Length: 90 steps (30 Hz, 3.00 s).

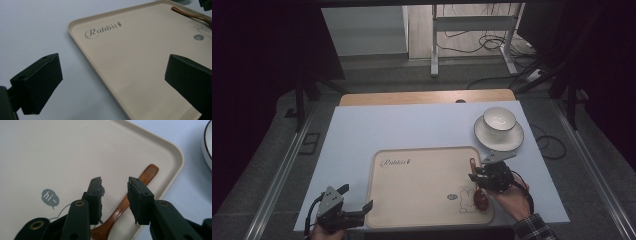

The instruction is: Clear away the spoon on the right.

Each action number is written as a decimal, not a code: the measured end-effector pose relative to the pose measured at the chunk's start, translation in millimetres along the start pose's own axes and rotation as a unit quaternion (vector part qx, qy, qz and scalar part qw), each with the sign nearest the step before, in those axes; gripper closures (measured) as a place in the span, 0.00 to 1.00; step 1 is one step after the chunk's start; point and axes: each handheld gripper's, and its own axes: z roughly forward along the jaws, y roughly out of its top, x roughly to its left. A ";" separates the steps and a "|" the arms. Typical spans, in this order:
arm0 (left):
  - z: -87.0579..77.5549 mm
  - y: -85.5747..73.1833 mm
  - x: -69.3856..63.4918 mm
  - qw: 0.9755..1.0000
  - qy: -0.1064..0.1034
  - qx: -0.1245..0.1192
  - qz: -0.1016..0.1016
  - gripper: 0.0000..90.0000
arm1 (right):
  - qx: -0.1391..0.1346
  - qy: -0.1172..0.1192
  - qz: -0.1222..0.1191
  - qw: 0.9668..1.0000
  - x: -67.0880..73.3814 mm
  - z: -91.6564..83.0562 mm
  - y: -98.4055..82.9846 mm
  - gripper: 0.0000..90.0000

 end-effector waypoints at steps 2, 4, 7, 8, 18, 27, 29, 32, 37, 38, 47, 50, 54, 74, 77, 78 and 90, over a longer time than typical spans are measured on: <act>0.0 0.0 0.1 1.000 0.000 0.000 0.000 0.01 | -0.002 -0.001 -0.001 1.000 0.5 -1.6 -0.3 0.68; 0.0 0.0 0.0 1.000 0.000 0.000 0.000 0.01 | -0.002 -0.001 0.001 1.000 1.2 -3.2 -0.8 0.66; 0.0 0.0 0.0 1.000 0.000 0.000 0.000 0.01 | -0.004 -0.003 0.003 1.000 2.1 -5.5 -2.4 0.63; 0.0 0.0 0.0 1.000 0.000 0.000 0.000 0.01 | -0.005 -0.003 0.006 1.000 2.4 -6.7 -3.2 0.62; 0.1 0.0 -0.2 1.000 0.000 0.000 0.002 0.01 | -0.018 -0.012 0.014 1.000 1.2 -19.6 -11.6 0.52; 0.0 -0.2 0.0 1.000 0.000 0.000 0.001 0.01 | -0.034 -0.018 0.012 0.999 2.6 -29.2 -16.4 0.40; 0.0 -0.2 0.0 1.000 0.000 0.000 0.001 0.01 | -0.037 -0.020 0.011 0.999 3.1 -31.5 -17.3 0.38; -0.2 -0.2 0.0 1.000 0.000 0.000 0.001 0.01 | -0.041 -0.021 0.009 0.999 4.0 -35.0 -18.8 0.36; -0.2 -0.3 0.1 1.000 0.000 0.000 0.000 0.01 | -0.046 -0.023 0.009 0.999 6.0 -40.7 -21.9 0.33; -0.2 -0.3 0.2 1.000 0.000 0.000 0.000 0.01 | -0.048 -0.023 0.009 0.999 6.4 -41.7 -22.5 0.32; -0.2 -0.3 0.1 1.000 0.000 0.000 0.000 0.01 | -0.057 -0.035 0.006 0.998 8.4 -52.1 -30.9 0.25; -0.2 -0.3 0.0 1.000 0.000 0.000 0.000 0.01 | -0.062 -0.040 0.007 0.997 8.3 -56.4 -34.6 0.23; -0.2 -0.3 0.1 1.000 0.000 0.000 0.000 0.01 | -0.065 -0.048 0.010 0.997 8.0 -62.1 -40.2 0.20; -0.2 -0.4 0.4 1.000 0.000 0.000 -0.002 0.01 | -0.117 -0.073 0.021 0.990 8.6 -89.5 -72.8 0.04; -0.2 -0.4 0.4 1.000 0.000 -0.001 -0.002 0.01 | -0.118 -0.078 0.019 0.990 7.3 -91.1 -79.1 0.03; -0.3 -0.4 0.4 1.000 0.000 -0.001 -0.002 0.01 | -0.117 -0.076 0.020 0.990 6.7 -91.2 -81.5 0.02; 0.6 0.1 -0.1 1.000 -0.001 0.001 0.001 0.01 | -0.116 -0.041 0.048 0.991 -2.0 -89.6 -97.7 0.01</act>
